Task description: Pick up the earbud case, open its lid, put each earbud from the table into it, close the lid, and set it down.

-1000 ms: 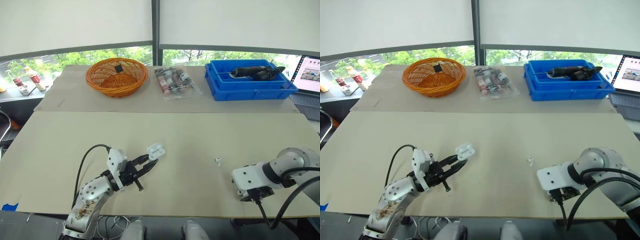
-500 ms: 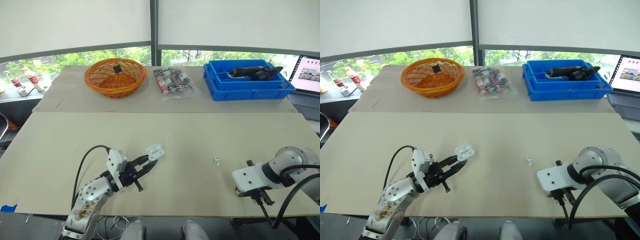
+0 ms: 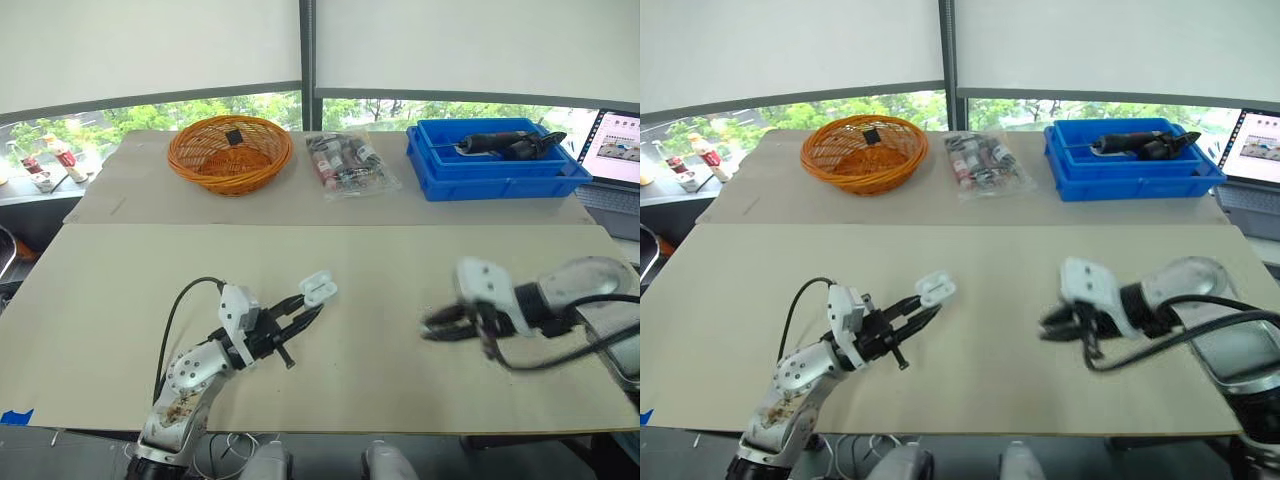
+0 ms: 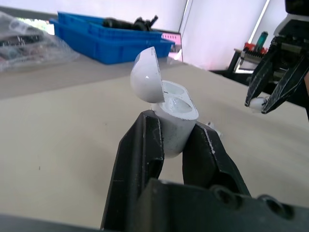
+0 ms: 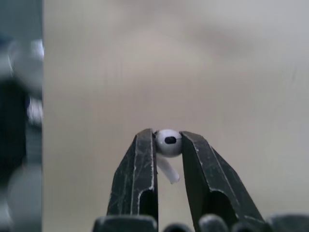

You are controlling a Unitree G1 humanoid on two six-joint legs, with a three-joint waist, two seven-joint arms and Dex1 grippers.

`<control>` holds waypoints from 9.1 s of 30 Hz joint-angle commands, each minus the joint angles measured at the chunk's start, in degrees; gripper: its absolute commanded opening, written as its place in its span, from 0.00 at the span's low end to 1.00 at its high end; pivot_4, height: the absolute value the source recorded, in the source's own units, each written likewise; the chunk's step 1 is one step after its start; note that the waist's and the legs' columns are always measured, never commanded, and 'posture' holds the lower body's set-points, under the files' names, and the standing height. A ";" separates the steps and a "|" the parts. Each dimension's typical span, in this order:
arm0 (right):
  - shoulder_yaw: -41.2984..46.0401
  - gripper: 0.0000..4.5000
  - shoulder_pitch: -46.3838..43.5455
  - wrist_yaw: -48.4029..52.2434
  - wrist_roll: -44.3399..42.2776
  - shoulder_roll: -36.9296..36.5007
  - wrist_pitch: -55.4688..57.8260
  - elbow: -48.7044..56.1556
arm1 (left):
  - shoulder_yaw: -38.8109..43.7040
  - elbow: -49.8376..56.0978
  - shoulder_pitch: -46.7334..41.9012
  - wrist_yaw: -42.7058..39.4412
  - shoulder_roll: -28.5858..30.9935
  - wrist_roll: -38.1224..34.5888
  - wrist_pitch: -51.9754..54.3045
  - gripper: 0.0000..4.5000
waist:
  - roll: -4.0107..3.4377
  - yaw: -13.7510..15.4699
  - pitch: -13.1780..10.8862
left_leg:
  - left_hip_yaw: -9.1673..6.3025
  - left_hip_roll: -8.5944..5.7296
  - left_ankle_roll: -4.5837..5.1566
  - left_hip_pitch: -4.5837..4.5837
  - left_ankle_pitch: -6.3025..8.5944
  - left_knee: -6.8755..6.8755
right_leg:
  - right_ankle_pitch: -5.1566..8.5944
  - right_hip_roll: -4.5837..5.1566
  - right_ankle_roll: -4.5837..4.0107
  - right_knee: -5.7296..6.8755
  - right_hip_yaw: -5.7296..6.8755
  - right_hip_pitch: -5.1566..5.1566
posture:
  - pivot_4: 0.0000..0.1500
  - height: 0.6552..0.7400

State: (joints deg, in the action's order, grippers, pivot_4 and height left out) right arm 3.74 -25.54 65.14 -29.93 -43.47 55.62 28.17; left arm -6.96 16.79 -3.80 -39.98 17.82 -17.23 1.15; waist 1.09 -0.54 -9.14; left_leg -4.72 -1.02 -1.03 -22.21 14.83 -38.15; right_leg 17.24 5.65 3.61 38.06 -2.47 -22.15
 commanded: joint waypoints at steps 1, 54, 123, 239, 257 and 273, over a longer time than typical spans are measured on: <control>8.67 0.08 -2.07 -15.92 -9.95 13.51 11.40 4.17 | 0.04 0.88 -1.73 2.25 -1.55 0.43 -0.77 0.12 | 0.00 0.17 0.00 | 0.00 -0.01 0.00 -0.05 0.00 -0.04 | 0.00 0.02 0.00 0.01 -0.01 -0.04 | 1.00 1.00; -14.74 0.19 13.29 -50.27 4.56 39.28 -17.35 2.47 | -2.20 -0.84 -7.37 8.60 -6.92 3.08 1.81 0.12 | -0.07 -0.71 0.03 | -0.05 -0.06 -0.02 -0.03 -0.01 -0.04 | -0.01 -0.01 0.01 0.22 -0.03 -0.22 | 1.00 1.00; 2.16 1.00 34.89 -55.74 23.09 29.57 -27.73 -2.82 | -2.05 -3.16 -2.34 6.70 -2.93 5.31 -2.00 0.12 | -0.19 -0.14 0.11 | 0.06 -0.04 -0.01 0.10 0.00 0.04 | -0.01 -0.01 0.02 0.03 -0.09 0.02 | 1.00 1.00; -10.39 0.08 11.78 11.41 27.29 -21.06 -39.14 -5.12 | -4.05 1.75 3.10 10.20 -4.49 6.50 0.65 0.12 | -0.13 0.70 0.09 | 0.13 -0.01 0.01 0.07 0.01 -0.14 | -0.01 0.00 0.03 -0.02 -0.06 0.10 | 1.00 1.00; -7.33 0.08 6.86 -20.28 12.38 18.54 -37.97 1.25 | -3.84 -1.95 -3.45 4.81 -4.34 4.04 0.36 0.12 | 0.05 0.62 -0.01 | 0.03 -0.06 -0.01 -0.03 0.00 -0.17 | -0.02 0.01 0.04 0.05 -0.03 -0.05 | 1.00 1.00; -9.62 0.08 8.88 -24.46 18.88 21.30 -51.52 -8.18 | -3.63 -1.78 -4.24 3.20 -3.49 3.11 1.00 0.12 | 0.04 -0.20 0.00 | 0.02 -0.05 -0.01 -0.02 0.00 -0.14 | -0.02 0.00 0.04 0.07 -0.04 -0.07 | 1.00 1.00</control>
State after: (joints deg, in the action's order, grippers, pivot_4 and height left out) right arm -6.28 -16.77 41.03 -11.10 -21.94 6.11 18.97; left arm -10.99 13.56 -7.08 -36.64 14.35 -13.45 2.55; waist 1.13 -0.74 -9.15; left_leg -4.69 -1.07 -1.04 -22.23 14.82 -38.29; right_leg 17.22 5.64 3.65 38.13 -2.51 -22.22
